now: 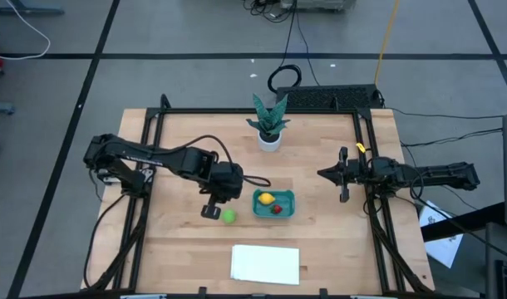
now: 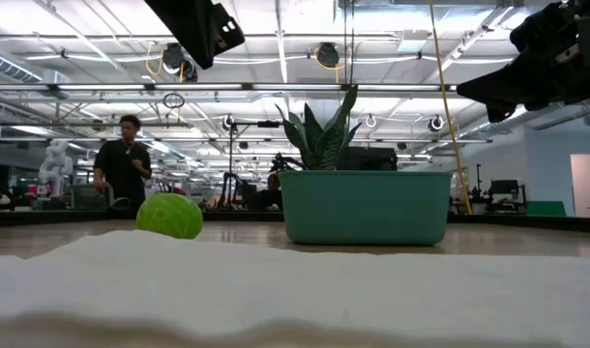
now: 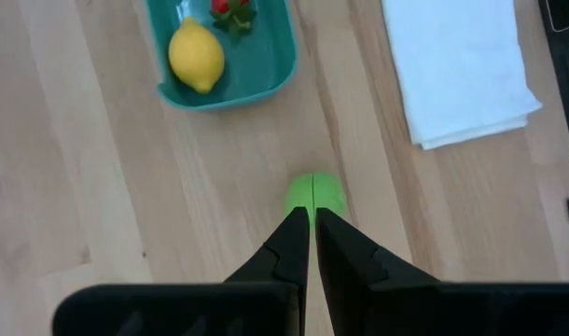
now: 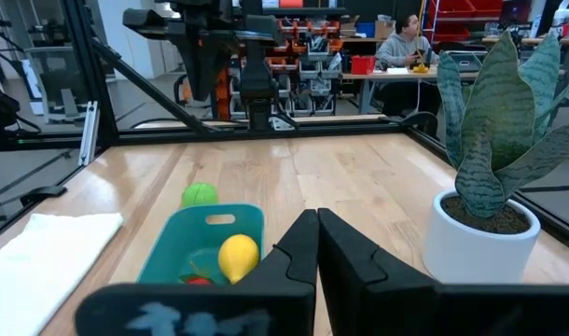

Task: Pick and placing Produce into tupperware
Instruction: Put the green cabbage into the green bin

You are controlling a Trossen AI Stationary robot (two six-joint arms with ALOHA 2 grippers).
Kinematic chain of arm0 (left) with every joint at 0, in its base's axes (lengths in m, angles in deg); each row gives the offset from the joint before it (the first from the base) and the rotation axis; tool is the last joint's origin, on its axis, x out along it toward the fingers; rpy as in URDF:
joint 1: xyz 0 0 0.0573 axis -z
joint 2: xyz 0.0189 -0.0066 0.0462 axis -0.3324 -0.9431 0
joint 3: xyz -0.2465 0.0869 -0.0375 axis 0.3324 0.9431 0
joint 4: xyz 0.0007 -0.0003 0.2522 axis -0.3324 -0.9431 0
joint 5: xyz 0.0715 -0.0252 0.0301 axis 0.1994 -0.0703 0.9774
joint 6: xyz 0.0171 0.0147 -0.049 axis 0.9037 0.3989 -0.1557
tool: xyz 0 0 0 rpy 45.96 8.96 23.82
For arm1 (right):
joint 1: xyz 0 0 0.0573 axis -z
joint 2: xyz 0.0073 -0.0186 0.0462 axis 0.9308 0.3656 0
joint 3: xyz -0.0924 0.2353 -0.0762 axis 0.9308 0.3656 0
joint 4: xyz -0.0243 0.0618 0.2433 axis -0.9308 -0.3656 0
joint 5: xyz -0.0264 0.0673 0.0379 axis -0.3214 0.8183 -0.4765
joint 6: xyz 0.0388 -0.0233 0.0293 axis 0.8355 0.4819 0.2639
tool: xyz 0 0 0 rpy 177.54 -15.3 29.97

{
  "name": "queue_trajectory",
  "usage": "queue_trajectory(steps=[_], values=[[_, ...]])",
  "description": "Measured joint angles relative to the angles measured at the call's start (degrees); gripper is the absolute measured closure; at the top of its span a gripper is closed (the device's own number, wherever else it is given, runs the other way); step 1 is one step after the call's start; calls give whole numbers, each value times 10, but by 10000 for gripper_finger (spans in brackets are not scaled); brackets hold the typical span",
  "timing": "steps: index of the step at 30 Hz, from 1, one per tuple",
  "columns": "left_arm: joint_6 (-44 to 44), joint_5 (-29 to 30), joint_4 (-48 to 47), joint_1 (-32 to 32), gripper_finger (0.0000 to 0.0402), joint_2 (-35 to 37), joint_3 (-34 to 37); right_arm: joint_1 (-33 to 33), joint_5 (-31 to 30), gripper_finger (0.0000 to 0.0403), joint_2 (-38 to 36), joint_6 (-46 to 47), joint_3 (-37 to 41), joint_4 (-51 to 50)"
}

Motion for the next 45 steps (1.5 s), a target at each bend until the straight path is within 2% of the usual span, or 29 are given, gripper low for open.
queue_trajectory(steps=[8,11,15,19,24,29,36,45], values=[[6,1,7,10,374,0,0,0,0,403,0,0,0,0],[2,1,21,17,359,0,0,0,0,403,0,0,0,-1],[-34,-27,32,20,307,0,0,0,0,403,0,0,0,-5],[-35,-29,32,22,247,0,0,0,0,403,0,0,0,-5],[-16,-6,32,31,184,0,0,0,0,403,0,0,1,-5],[4,15,35,40,143,-17,0,0,0,403,0,0,1,-5],[-2,14,28,42,113,-81,0,0,0,403,6,0,1,-13],[55,1,19,52,101,-141,1,0,0,403,22,0,1,-11]])
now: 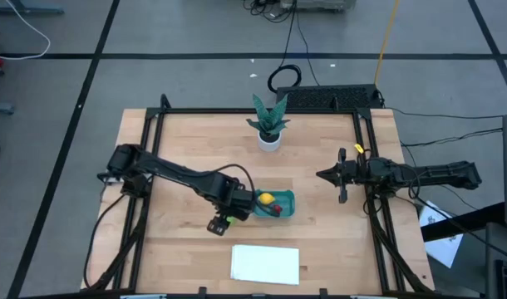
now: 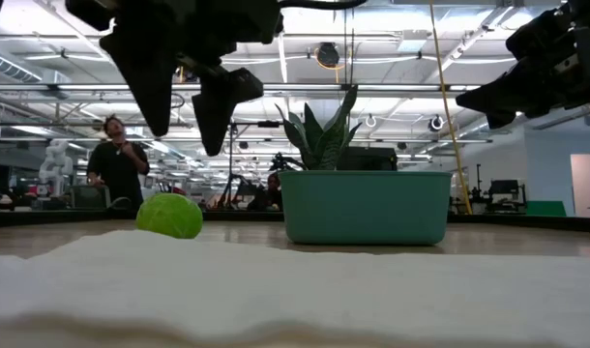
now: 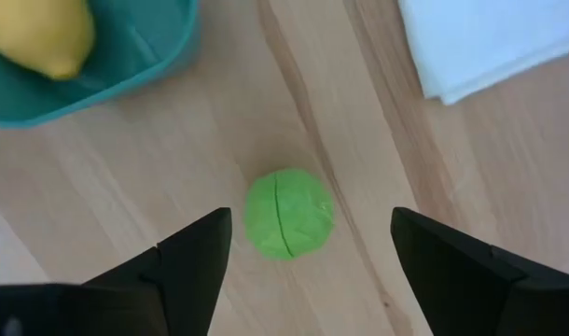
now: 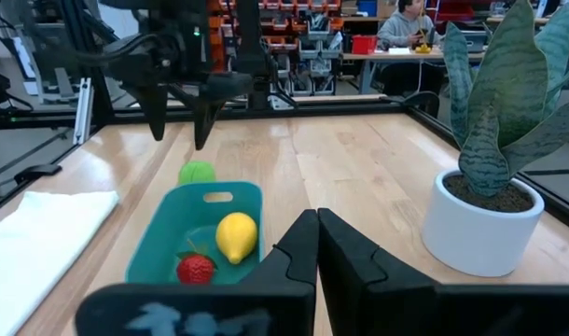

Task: Pick and placing Produce into tupperware
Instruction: Put the green cabbage into the green bin

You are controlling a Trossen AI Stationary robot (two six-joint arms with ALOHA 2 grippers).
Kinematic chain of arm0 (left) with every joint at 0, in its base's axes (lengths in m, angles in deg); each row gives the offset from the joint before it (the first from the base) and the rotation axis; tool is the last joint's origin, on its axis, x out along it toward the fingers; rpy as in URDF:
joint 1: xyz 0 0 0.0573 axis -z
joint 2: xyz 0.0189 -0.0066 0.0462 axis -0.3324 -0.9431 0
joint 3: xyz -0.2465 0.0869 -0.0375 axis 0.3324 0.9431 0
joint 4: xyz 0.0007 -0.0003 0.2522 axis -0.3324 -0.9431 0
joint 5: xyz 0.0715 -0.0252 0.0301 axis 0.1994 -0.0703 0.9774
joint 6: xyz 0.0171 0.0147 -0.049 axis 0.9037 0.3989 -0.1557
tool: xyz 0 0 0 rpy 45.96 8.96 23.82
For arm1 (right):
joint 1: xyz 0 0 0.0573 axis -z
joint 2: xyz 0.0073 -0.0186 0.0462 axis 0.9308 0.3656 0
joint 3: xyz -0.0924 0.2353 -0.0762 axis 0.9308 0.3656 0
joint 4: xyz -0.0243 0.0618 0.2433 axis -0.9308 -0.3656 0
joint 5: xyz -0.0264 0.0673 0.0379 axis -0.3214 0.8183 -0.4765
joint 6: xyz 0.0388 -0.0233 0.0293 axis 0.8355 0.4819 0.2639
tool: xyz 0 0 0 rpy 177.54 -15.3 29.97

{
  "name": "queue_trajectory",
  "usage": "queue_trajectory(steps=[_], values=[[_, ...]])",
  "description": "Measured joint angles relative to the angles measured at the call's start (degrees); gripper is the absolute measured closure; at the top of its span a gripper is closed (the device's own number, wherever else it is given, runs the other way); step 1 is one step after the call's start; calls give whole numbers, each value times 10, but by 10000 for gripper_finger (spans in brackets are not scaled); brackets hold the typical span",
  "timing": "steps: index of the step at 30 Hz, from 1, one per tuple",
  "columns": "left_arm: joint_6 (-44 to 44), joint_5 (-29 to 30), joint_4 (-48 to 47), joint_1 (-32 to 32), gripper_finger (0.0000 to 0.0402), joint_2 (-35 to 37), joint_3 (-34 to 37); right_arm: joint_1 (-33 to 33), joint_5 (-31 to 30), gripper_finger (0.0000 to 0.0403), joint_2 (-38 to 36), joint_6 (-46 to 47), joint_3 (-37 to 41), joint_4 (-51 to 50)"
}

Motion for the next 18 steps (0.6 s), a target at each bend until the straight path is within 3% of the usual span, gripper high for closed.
queue_trajectory(steps=[11,18], values=[[18,0,-3,8,87,-34,0,0,0,403,5,0,0,2],[16,45,-6,6,53,-35,1,0,0,403,5,2,0,2]])
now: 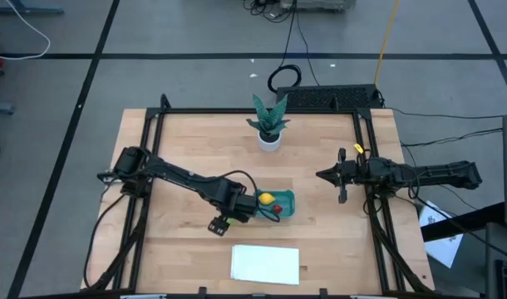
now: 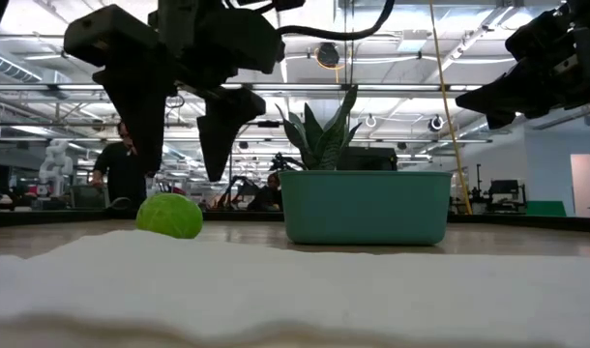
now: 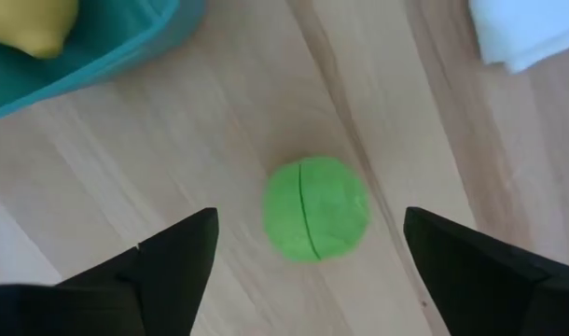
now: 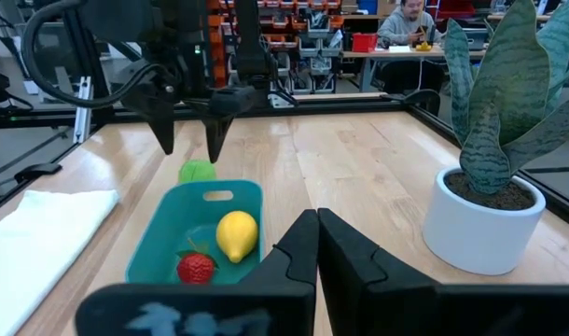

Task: Pick and placing Produce into tupperware
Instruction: Put the green cabbage into the green bin

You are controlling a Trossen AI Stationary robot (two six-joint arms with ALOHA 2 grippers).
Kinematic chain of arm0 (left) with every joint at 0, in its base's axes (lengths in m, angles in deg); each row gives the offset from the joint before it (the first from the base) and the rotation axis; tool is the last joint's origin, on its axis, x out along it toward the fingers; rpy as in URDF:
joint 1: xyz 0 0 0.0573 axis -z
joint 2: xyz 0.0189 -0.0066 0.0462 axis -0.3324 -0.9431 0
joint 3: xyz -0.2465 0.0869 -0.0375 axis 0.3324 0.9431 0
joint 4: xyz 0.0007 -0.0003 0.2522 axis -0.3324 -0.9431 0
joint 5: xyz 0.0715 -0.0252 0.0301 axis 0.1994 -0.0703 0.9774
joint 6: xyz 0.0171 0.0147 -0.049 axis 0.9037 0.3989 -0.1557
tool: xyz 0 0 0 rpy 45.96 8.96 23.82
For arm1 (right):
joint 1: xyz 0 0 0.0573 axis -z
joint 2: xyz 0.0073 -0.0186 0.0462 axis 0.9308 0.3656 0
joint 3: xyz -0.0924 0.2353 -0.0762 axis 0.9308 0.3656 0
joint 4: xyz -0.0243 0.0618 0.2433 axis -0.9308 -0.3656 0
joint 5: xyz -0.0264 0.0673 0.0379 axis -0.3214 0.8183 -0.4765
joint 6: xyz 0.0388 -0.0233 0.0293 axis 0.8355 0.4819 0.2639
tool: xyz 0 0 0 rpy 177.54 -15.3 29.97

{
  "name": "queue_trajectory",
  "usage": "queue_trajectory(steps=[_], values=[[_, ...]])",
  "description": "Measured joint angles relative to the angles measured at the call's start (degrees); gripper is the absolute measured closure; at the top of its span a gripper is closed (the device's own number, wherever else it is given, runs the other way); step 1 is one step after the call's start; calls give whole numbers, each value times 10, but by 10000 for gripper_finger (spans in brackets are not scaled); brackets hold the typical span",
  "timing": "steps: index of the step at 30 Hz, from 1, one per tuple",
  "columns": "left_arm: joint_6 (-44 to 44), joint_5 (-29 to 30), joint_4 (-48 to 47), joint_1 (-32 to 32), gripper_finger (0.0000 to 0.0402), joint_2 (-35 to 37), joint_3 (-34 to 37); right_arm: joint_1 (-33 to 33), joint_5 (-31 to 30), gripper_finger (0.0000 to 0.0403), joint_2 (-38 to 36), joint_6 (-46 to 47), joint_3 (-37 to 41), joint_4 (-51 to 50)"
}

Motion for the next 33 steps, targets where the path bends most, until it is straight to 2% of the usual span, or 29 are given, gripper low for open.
queue_trajectory(steps=[19,33], values=[[5,0,94,-6,46,-1,94,0,0,403,0,-1,0,0],[6,-2,125,-6,46,-1,108,0,0,403,0,-2,0,0]])
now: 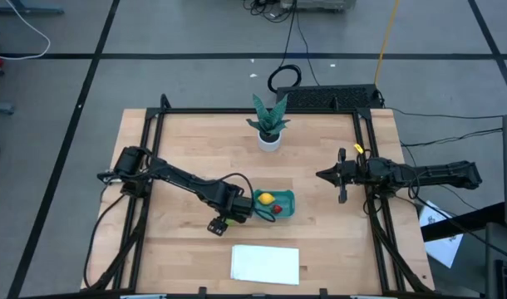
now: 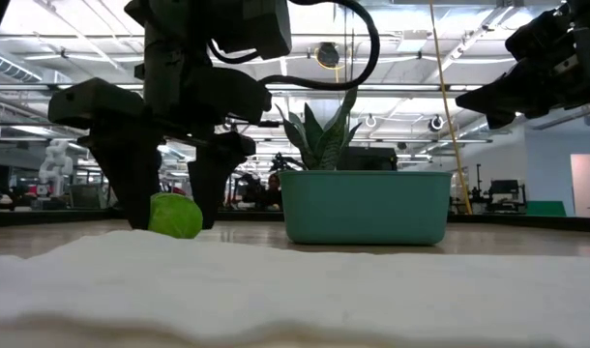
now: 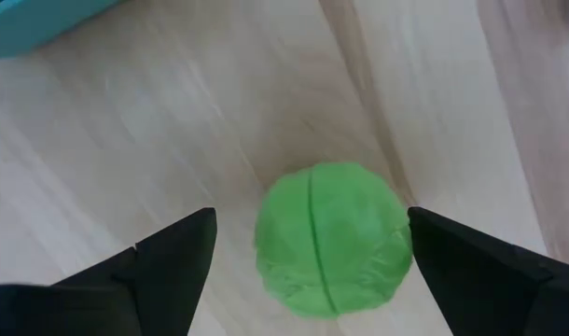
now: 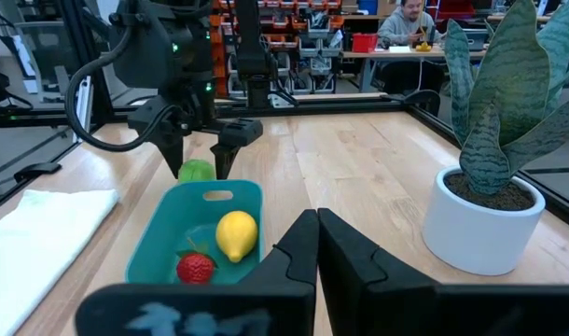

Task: Pick and placing Produce into tupperware
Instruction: Put the green cabbage into the green bin

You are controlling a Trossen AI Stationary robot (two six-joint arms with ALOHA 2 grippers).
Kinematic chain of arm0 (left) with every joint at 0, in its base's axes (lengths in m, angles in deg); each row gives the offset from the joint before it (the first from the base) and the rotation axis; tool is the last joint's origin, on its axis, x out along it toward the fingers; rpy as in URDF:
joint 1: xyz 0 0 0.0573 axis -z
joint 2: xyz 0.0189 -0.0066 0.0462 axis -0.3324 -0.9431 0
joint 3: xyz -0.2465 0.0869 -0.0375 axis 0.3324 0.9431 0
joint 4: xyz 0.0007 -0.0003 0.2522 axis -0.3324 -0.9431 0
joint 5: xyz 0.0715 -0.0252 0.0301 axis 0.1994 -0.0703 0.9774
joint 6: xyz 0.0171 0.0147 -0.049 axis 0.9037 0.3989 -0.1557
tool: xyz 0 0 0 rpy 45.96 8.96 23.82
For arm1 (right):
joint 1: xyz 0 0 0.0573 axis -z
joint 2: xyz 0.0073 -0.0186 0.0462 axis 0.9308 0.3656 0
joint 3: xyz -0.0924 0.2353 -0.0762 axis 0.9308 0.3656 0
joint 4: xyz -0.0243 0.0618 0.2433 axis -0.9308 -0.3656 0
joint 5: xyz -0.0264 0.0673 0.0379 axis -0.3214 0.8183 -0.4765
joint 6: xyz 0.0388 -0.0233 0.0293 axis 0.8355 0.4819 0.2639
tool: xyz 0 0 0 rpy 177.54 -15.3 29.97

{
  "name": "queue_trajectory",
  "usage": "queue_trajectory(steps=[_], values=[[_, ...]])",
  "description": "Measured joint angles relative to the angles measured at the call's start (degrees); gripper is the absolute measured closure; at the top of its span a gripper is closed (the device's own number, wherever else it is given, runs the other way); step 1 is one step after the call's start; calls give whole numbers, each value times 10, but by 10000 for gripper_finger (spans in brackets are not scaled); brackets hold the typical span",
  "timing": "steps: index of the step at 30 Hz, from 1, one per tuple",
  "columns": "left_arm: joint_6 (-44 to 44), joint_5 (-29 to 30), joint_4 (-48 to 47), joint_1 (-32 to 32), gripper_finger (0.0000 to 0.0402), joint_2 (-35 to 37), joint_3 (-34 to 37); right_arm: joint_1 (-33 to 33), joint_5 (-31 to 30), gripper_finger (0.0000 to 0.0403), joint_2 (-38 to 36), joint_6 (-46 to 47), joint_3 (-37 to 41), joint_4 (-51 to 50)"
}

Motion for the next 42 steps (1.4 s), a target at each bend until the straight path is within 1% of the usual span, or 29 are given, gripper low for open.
queue_trajectory(steps=[3,6,15,18,21,26,29,33,36,42], values=[[-1,-17,0,0,48,0,0,0,0,403,0,0,0,0],[-7,-19,0,0,65,0,0,0,0,403,0,0,0,0],[-7,-26,-1,0,172,1,0,0,0,403,0,0,0,0],[-7,-25,-2,0,198,1,0,0,0,403,0,0,0,0],[-7,-25,-2,0,199,1,-1,0,0,403,0,0,0,0],[1,-23,-17,0,174,1,-9,0,0,403,0,0,0,0],[8,-9,-43,0,174,1,-29,0,0,403,0,0,0,0],[20,19,-107,0,185,1,-66,0,0,403,0,0,0,0],[25,32,-143,-2,185,1,-95,0,0,403,0,0,0,0],[24,33,-174,-13,176,6,-134,0,0,403,0,0,0,0]])
